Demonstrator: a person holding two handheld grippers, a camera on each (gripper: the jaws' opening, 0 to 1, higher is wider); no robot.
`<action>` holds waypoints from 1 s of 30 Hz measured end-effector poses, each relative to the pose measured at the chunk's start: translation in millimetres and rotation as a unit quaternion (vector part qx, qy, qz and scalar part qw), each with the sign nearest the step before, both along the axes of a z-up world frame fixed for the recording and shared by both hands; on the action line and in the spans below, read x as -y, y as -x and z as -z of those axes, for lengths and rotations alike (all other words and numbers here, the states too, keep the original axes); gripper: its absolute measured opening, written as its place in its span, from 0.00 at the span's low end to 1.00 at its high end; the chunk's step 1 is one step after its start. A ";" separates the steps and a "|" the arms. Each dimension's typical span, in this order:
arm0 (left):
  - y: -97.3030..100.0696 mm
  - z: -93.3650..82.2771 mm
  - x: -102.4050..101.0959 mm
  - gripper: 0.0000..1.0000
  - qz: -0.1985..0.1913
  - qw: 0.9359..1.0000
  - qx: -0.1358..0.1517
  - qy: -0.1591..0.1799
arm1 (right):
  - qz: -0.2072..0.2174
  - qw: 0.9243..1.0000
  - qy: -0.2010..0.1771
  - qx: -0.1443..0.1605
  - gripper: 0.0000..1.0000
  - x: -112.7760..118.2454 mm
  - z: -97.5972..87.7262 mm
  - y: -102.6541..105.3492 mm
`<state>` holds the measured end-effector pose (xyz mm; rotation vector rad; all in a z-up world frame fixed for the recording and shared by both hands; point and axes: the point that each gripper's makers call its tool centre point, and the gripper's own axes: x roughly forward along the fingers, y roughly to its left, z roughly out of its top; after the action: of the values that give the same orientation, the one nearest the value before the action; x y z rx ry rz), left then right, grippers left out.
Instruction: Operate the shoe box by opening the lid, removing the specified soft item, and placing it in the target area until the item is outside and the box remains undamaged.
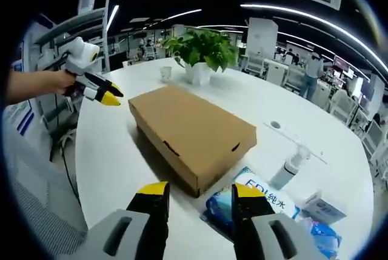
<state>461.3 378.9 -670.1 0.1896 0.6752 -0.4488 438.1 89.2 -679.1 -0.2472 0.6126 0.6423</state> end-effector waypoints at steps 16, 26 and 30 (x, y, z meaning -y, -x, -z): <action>63.7 -25.0 20.8 0.35 0.028 0.999 0.012 0.032 | 0.092 0.995 -0.027 0.011 0.60 77.9 -17.3 45.5; 95.0 -45.2 30.6 0.42 0.029 0.997 0.036 0.055 | 0.124 0.992 -0.030 0.018 0.67 102.6 -22.4 74.1; 109.5 -53.6 36.4 0.49 0.026 0.997 0.047 0.063 | 0.122 0.992 -0.028 0.027 0.72 105.2 -26.5 89.9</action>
<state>351.8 342.5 -616.5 0.1076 0.5490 -0.5269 348.2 -16.0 -652.5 -0.1334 0.5619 0.4158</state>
